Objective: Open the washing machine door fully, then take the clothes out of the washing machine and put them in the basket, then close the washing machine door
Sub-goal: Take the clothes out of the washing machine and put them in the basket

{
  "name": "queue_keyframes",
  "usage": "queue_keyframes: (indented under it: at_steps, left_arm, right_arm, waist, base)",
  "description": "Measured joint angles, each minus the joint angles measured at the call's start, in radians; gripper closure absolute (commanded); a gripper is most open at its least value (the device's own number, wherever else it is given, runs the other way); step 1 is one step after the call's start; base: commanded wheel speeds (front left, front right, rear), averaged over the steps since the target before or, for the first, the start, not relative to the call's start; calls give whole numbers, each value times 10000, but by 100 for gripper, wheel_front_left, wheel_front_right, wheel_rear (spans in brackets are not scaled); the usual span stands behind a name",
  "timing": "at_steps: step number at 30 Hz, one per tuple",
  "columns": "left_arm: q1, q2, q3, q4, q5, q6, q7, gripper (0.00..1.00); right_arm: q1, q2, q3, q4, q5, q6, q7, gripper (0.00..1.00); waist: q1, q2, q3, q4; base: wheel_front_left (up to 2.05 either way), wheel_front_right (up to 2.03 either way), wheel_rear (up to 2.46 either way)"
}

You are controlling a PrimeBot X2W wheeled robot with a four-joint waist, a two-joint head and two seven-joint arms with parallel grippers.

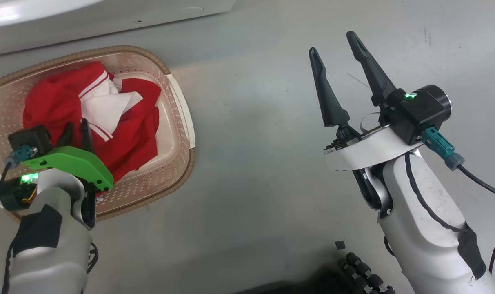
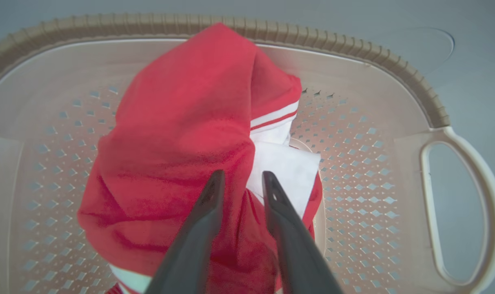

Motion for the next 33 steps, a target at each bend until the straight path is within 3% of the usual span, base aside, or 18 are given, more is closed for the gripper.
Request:
queue_keyframes:
  at_steps: [10,20,33]
  left_arm:
    - [85,-44,-428,489,508,-27,-541,0]
    - [708,-268,-360,84,512,-42,-646,0]
    - [1596,-309,-12,-3262,1011,-21,-671,0]
  right_arm:
    - [17,-4,-132,426,27,-6,0,0]
    - [595,-4,-397,957,46,-81,0,0]
    - [1425,-2,-782,1467,-2,-151,0,0]
  waist:
    - [0,0,-851,183]
    - [0,0,-2021,509]
    - [-2,0,-3633,1056]
  base:
    - [0,0,0]
    - [0,0,0]
    - [0,0,0]
